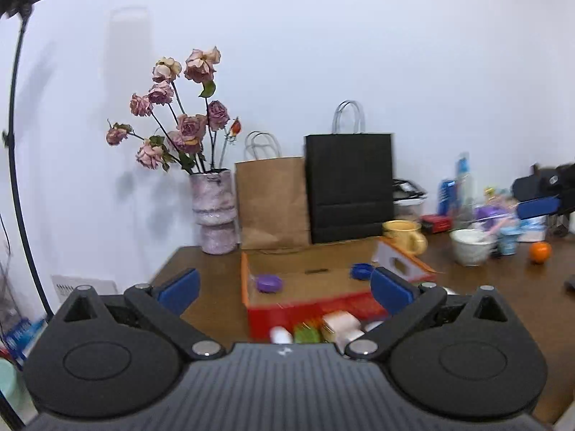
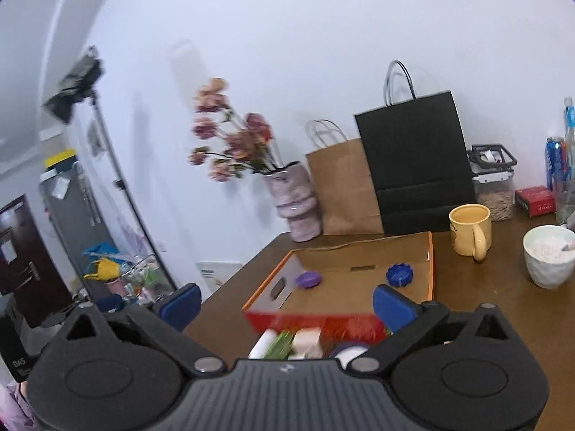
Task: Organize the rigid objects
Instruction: 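Withdraw both tools from the box back toward the table items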
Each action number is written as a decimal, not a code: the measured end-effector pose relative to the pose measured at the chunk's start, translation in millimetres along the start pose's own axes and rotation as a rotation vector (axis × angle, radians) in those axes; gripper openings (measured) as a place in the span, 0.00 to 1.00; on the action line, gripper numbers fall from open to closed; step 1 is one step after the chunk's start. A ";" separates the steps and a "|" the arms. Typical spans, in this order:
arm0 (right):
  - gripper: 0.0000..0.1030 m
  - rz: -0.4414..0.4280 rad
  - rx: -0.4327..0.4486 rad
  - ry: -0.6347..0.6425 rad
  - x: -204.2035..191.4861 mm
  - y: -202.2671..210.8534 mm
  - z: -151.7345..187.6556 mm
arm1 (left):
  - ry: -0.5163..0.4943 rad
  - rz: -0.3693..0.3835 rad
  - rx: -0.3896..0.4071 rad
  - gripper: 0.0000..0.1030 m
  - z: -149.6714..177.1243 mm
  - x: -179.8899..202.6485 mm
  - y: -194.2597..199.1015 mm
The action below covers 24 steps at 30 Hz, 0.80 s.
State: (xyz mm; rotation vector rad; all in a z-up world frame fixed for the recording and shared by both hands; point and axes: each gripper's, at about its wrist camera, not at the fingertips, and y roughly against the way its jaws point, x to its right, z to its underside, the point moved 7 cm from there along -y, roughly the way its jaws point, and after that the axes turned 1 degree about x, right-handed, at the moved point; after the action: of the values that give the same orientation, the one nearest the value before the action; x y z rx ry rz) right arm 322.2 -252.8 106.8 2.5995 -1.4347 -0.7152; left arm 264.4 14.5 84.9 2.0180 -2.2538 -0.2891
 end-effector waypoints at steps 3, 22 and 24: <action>1.00 0.074 0.035 0.069 -14.2 35.6 40.9 | 0.038 0.028 -0.002 1.00 21.7 10.6 40.1; 1.00 0.271 -0.042 0.048 -20.3 82.8 172.8 | 0.004 0.068 -0.024 1.00 90.7 47.6 73.1; 1.00 0.275 -0.051 0.027 -13.2 80.2 174.0 | -0.008 0.060 -0.041 1.00 94.4 49.7 64.0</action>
State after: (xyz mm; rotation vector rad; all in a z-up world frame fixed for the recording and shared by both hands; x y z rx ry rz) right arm 177.4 -261.2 -19.2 2.3000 -1.6958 -0.6666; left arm 177.3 -21.3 3.5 1.9288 -2.2885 -0.3358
